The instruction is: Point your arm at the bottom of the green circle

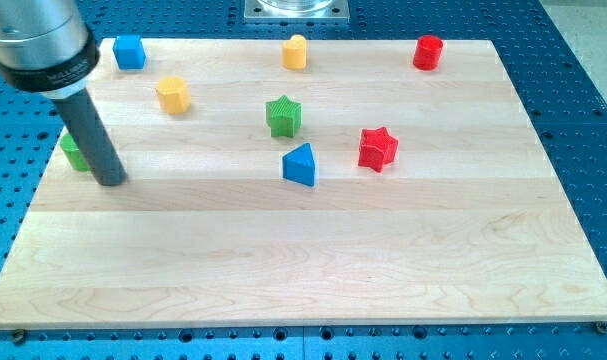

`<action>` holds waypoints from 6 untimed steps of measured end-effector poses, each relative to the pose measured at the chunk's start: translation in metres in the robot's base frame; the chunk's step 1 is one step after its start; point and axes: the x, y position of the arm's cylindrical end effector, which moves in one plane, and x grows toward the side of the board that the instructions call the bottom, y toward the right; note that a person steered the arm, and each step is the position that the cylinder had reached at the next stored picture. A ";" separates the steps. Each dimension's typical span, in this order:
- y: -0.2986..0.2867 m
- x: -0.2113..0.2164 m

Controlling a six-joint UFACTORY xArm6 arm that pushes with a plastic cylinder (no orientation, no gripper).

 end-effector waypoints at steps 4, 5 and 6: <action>0.024 -0.023; 0.028 -0.023; 0.029 -0.001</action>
